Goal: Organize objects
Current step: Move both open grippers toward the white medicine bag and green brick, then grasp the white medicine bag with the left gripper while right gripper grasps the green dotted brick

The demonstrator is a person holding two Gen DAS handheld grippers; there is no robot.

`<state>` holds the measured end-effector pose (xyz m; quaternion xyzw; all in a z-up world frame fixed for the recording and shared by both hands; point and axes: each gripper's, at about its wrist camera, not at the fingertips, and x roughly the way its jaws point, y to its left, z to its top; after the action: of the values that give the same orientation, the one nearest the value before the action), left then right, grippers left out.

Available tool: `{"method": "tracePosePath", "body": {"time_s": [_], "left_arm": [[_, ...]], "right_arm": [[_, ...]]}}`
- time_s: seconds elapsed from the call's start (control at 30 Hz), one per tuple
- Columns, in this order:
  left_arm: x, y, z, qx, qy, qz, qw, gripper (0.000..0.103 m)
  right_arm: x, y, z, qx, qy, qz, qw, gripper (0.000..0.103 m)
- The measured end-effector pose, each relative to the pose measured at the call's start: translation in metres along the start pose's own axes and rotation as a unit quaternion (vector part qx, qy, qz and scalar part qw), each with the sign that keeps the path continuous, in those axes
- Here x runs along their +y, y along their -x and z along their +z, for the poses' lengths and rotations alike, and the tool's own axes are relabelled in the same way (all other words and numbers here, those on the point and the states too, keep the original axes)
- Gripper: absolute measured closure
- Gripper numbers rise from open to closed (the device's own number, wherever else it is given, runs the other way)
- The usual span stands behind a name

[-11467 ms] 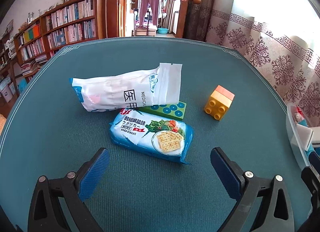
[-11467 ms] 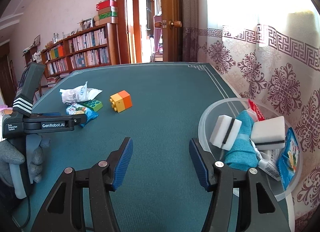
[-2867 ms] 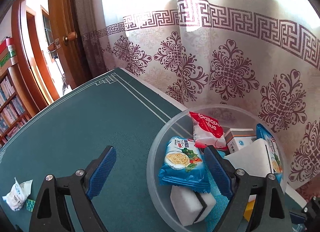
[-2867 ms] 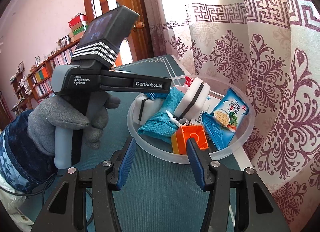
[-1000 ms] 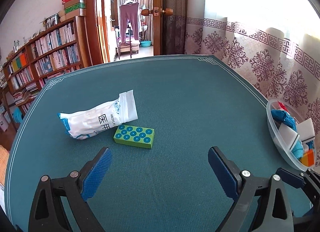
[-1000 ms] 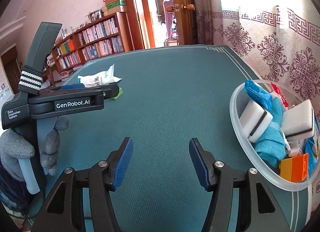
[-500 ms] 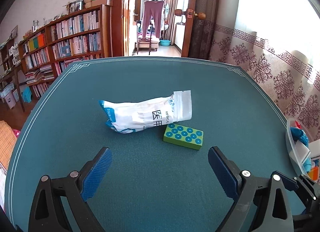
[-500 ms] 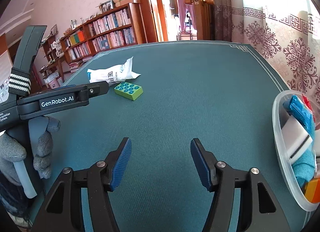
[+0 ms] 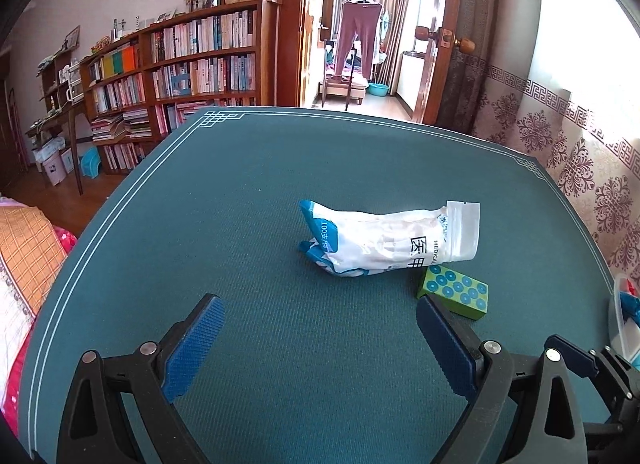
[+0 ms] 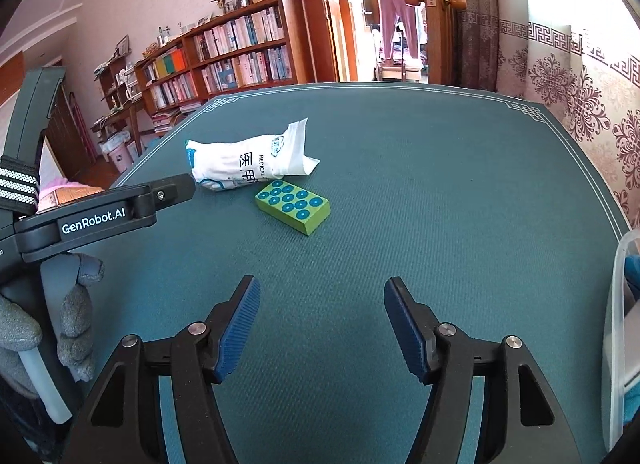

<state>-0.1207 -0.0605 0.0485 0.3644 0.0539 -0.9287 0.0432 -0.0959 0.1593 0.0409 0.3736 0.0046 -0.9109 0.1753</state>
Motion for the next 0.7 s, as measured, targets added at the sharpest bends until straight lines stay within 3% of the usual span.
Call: {"method": "tracePosePath", "body": {"time_s": [0.5,0.7], "left_arm": [[0.025,-0.015,0.002,0.023,0.046,0.019,0.9985,0.004],[0.039,-0.022,0.002,0.038,0.076,0.033,0.9959,0.004]], "right_arm": [[0.017,-0.056,0.038,0.032,-0.016,0.022,0.999,0.037],[0.028,-0.07,0.047,0.031,-0.009,0.009,0.999,0.029]]}}
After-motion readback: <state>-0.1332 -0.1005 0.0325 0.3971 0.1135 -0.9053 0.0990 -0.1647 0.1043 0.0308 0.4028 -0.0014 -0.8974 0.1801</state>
